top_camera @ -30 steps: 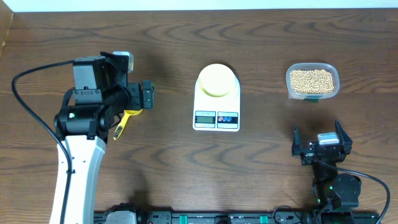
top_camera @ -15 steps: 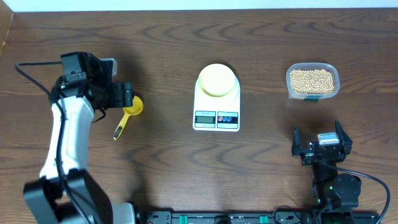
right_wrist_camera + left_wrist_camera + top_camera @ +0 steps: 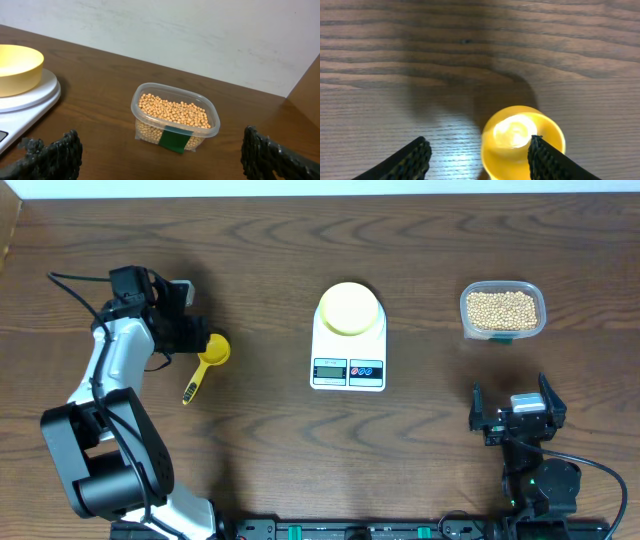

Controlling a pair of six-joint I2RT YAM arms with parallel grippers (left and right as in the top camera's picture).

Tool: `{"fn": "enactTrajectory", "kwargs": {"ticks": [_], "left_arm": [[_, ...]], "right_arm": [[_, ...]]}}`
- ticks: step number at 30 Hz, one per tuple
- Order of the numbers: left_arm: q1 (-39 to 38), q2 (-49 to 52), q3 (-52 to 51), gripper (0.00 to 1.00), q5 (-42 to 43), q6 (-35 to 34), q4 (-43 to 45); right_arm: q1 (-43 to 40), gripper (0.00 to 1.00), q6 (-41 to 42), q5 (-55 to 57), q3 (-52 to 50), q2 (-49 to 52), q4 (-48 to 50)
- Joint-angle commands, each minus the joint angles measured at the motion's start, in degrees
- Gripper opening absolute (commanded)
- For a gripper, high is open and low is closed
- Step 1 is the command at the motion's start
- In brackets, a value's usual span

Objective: Scoop item into bowl and weigh 50g on scale
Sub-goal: 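Reach the left gripper down and grasp the yellow scoop's handle, then lift the yellow scoop with the left gripper toward the scale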

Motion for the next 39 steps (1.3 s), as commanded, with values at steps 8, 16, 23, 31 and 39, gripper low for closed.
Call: {"fn": "enactTrajectory", "kwargs": {"ticks": [8, 16, 23, 31, 39], "left_arm": [[0.2, 5.3, 1.0, 0.56, 3.1, 3.8, 0.6], [0.2, 6.7, 1.0, 0.56, 6.3, 4.9, 3.7], [0.2, 10.2, 1.0, 0.46, 7.5, 4.9, 4.8], [0.2, 10.4, 1.0, 0.08, 7.8, -3.0, 6.8], [-0.3, -0.7, 2.5, 0.07, 6.0, -33.8, 9.6]], "right_arm": [[-0.3, 0.99, -0.5, 0.0, -0.1, -0.3, -0.3], [-0.3, 0.99, -0.5, 0.0, -0.1, -0.3, -0.3], [-0.3, 0.99, -0.5, 0.0, -0.1, -0.3, -0.3], [-0.3, 0.99, -0.5, 0.0, -0.1, -0.3, -0.3], [-0.3, 0.99, -0.5, 0.0, -0.1, -0.3, -0.3]]}}
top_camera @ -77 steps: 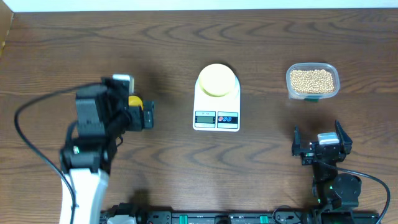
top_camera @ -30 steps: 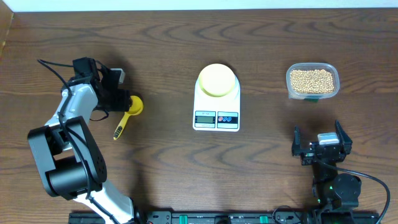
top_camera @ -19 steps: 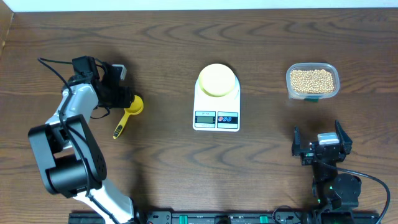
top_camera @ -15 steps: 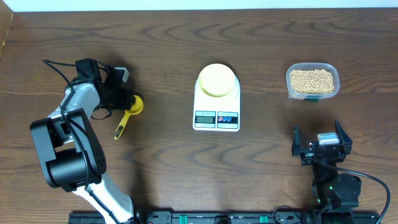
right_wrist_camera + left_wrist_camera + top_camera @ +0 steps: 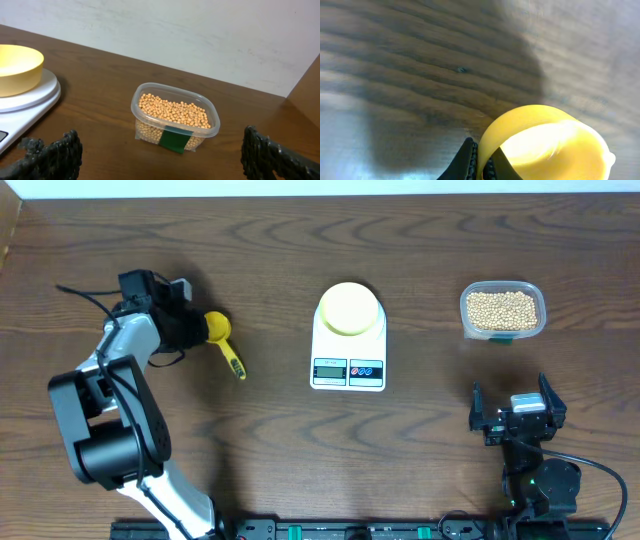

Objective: Scoop item into bowl and weigh 50g on scale
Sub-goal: 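Lift the yellow scoop with the left gripper toward the scale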

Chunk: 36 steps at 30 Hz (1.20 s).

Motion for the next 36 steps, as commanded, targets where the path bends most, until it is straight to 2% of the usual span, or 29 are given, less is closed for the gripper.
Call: {"fn": "enactTrajectory", "kwargs": {"ticks": [1, 3, 8, 14, 18, 24, 28, 29, 36], "left_arm": [[-0.8, -10.5, 2.2, 0.07, -0.5, -17.1, 0.2], [-1.7, -15.7, 2.2, 0.07, -2.4, -23.1, 0.8], [-6.2, -27.0, 2.2, 0.07, -9.3, -29.4, 0.8], [-14.8, -33.4, 2.2, 0.07, -20.8, -35.9, 2.7], [-18.5, -33.4, 2.2, 0.07, -20.7, -40.5, 3.5], [-22.7, -33.4, 2.2, 0.07, -20.1, -58.6, -0.5], [-24.2, -33.4, 2.2, 0.07, -20.1, -65.2, -4.0], [-24.2, -33.4, 2.2, 0.07, -19.7, -69.1, -6.1], [-24.3, -33.2, 2.0, 0.07, -14.2, -70.1, -13.7]], "right_arm": [[-0.3, 0.99, -0.5, 0.0, -0.1, -0.3, -0.3], [-0.3, 0.99, -0.5, 0.0, -0.1, -0.3, -0.3], [-0.3, 0.99, -0.5, 0.0, -0.1, -0.3, -0.3], [-0.3, 0.99, -0.5, 0.0, -0.1, -0.3, -0.3], [-0.3, 0.99, -0.5, 0.0, -0.1, -0.3, -0.3], [-0.3, 0.99, -0.5, 0.0, -0.1, -0.3, -0.3], [-0.3, 0.99, -0.5, 0.0, -0.1, -0.3, -0.3], [-0.3, 0.99, -0.5, 0.0, -0.1, -0.3, -0.3], [-0.3, 0.99, -0.5, 0.0, -0.1, -0.3, -0.3]]}}
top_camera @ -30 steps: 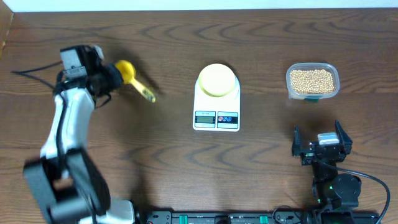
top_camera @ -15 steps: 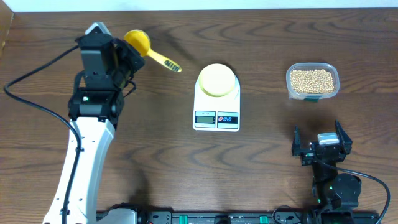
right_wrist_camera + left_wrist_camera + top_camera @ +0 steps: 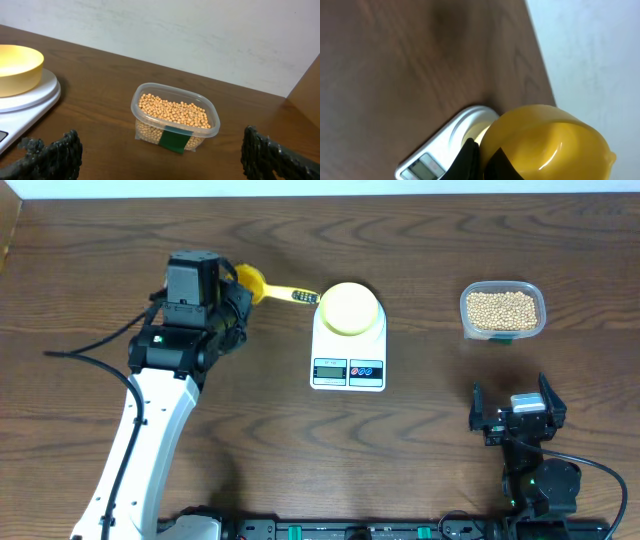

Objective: Scoop item into bowl and weigh 50g on scale
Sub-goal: 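Lift the yellow scoop with the left gripper toward the scale, then move the right gripper to the scoop and grasp its handle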

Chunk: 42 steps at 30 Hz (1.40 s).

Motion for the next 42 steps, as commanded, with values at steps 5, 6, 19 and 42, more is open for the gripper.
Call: {"fn": "enactTrajectory", "kwargs": {"ticks": [5, 6, 19, 42], "left_arm": [[-0.2, 0.8, 0.7, 0.08, 5.9, 3.7, -1.8], [-0.2, 1.0, 0.7, 0.07, 6.4, 6.0, -1.6], [-0.2, 2.0, 0.7, 0.07, 12.4, 17.5, 6.8], [-0.3, 5.5, 0.7, 0.07, 14.0, -3.7, 19.1]], "right_arm": [[-0.3, 0.99, -0.5, 0.0, -0.1, -0.3, -0.3], [-0.3, 0.99, -2.2, 0.5, -0.1, -0.3, 1.0], [-0.3, 0.99, 14.1, -24.1, 1.6, 2.4, 9.3], [6.6, 0.99, 31.3, -57.6, 58.1, 72.9, 12.7]]}}
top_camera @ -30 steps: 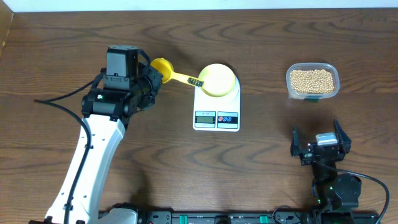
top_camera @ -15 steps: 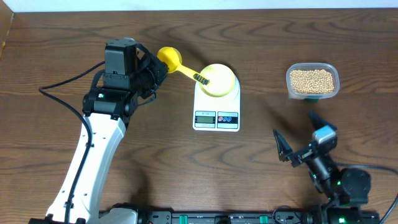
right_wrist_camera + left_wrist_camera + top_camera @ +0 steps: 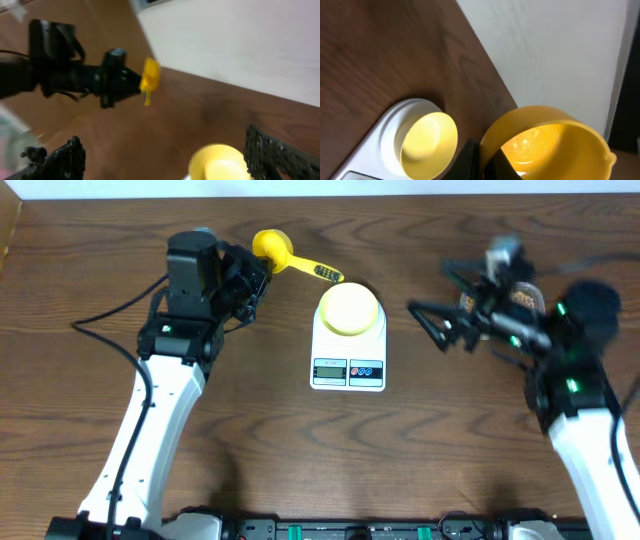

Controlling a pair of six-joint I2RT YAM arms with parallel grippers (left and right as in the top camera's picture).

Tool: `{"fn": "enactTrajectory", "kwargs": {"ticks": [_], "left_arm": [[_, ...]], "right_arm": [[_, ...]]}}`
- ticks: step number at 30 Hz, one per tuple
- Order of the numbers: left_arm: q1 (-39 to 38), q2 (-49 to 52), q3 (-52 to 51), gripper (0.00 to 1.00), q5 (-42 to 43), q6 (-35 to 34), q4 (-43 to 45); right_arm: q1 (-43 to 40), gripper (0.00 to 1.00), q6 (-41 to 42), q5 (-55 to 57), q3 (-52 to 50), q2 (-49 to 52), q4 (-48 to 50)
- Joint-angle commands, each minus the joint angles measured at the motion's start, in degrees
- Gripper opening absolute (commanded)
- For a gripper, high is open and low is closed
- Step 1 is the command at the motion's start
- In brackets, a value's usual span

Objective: Scoop item into bowl and weigh 50g on scale
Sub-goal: 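Move the right gripper to the scoop and grasp its handle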

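Observation:
My left gripper [image 3: 250, 265] is shut on the rim of the yellow scoop [image 3: 270, 246]. It holds the scoop off the table, behind and left of the white scale [image 3: 348, 365], with the handle pointing right. The left wrist view shows the scoop's cup [image 3: 555, 145] beside the yellow bowl [image 3: 427, 145] on the scale. That bowl [image 3: 348, 308] looks empty. My right gripper [image 3: 440, 330] hangs open in the air right of the scale, facing left. Its wrist view shows the bowl [image 3: 217, 162] and the scoop [image 3: 150, 75]. The soybean container [image 3: 522, 297] is mostly hidden under the right arm.
The back edge of the wooden table [image 3: 400, 194] meets a white wall just behind the scoop. The left arm [image 3: 160, 410] stretches across the left half of the table, the right arm [image 3: 585, 420] along the right side.
The right arm has left its rest spot at the front right and now hangs raised over the soybean container, gripper open and facing left. The left gripper holds the scoop slightly farther back and right.
At first my left gripper stood open around the scoop's cup at the far left of the table. Then it was shut on the rim. Later it held the scoop lifted just left of the scale, and now behind it. The right arm stayed parked until now.

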Motion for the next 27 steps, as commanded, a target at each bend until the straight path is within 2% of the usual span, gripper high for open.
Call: {"fn": "enactTrajectory", "kwargs": {"ticks": [1, 7, 14, 17, 19, 20, 27], "left_arm": [[-0.4, 2.1, 0.7, 0.08, 0.8, -6.5, 0.9], [-2.2, 3.4, 0.7, 0.07, 0.7, -6.3, 2.9], [-5.3, 4.5, 0.7, 0.07, 0.7, -2.8, 4.3], [-6.5, 5.0, 0.7, 0.07, 0.7, -1.4, 5.7], [-6.6, 5.0, 0.7, 0.07, 0.7, -1.4, 5.7], [-6.6, 5.0, 0.7, 0.07, 0.8, -1.4, 5.7], [-8.6, 5.0, 0.7, 0.08, 1.4, 0.3, 5.6]], "right_arm": [[4.5, 0.99, 2.3, -3.3, 6.5, 8.0, 0.3], [8.5, 0.99, 2.3, -3.2, 8.5, 16.2, 12.2], [11.5, 0.98, 7.3, -3.7, 8.4, 19.2, 12.0], [11.9, 0.7, 11.5, 2.3, 8.4, 20.2, 10.4], [11.9, 0.68, 14.4, 4.9, 8.4, 20.3, 10.4], [12.1, 0.62, 15.2, 5.8, 8.4, 20.3, 11.0], [15.4, 0.49, 15.6, 11.3, 8.4, 20.3, 10.3]]}}
